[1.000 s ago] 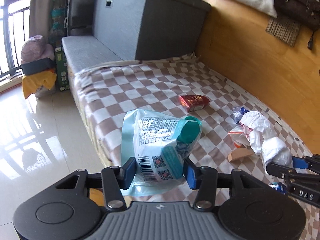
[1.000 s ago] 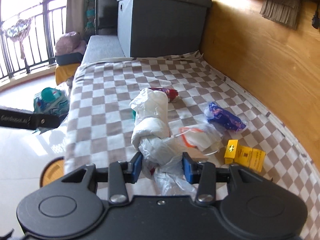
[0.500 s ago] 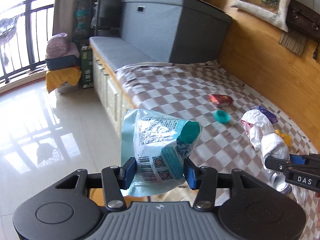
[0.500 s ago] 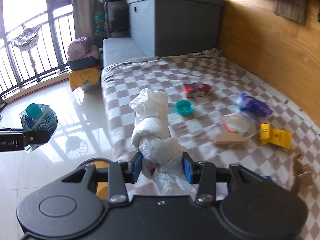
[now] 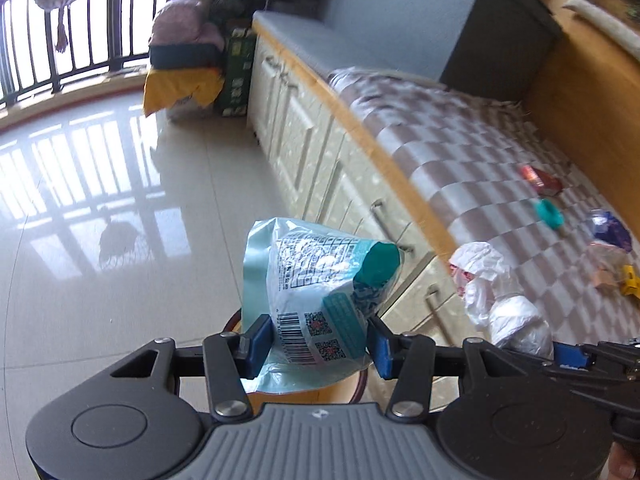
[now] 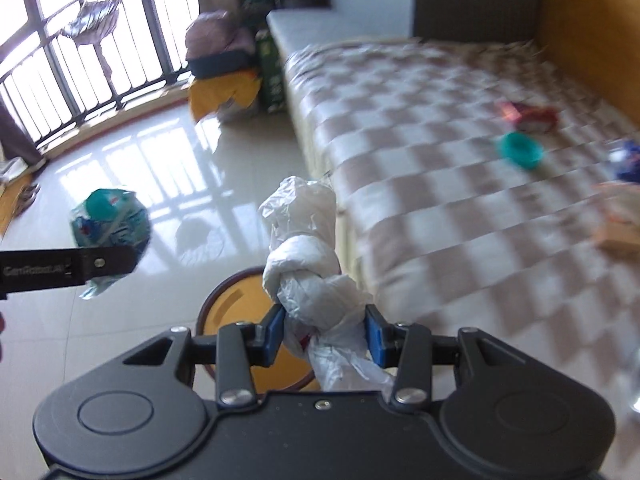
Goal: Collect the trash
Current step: 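Carry both held bags over the yellow wastebasket, then open right tool to drop white bag while left tool drops snack bag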
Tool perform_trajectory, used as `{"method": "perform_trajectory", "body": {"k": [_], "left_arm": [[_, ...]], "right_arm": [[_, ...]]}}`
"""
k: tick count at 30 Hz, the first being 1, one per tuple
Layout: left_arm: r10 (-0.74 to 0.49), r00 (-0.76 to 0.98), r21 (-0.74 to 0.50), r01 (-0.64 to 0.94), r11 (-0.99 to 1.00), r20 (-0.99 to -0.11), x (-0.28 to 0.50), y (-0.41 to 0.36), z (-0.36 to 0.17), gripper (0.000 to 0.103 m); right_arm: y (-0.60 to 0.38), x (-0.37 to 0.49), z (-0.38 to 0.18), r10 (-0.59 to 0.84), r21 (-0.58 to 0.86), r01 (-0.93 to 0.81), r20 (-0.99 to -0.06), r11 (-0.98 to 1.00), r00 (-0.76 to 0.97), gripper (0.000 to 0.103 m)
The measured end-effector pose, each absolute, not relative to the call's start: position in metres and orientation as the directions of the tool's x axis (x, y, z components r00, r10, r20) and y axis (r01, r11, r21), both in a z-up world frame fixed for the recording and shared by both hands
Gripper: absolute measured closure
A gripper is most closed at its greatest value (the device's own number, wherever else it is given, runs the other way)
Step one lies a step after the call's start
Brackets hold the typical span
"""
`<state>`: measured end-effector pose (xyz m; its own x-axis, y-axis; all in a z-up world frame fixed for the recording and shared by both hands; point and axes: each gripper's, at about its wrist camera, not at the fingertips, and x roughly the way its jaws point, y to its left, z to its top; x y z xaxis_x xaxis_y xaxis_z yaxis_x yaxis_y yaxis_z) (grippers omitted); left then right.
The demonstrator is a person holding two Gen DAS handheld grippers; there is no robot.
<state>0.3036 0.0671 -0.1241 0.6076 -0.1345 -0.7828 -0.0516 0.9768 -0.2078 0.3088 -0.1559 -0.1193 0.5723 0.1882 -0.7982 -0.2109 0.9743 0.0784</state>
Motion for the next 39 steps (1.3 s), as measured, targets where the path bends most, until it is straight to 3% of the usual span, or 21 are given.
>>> {"method": "perform_trajectory", "body": {"k": [21,39], "left_arm": [[-0.135,0.344,-0.192,-0.137,0.972,-0.929,0.36,0.104,-0.301,0.052],[-0.13,0.256,-0.172,-0.151,0.973,-0.958,0.39,0.098,-0.378,0.052]], "right_arm": [[-0.087,0.383,-0.291,0.211,0.178,-0.132,-0.927,0.975,0.311,0.059],[-0.094,0.424,-0.372,0.26,0.265,-0.011,-0.937,0.964,0.234,0.057]]}}
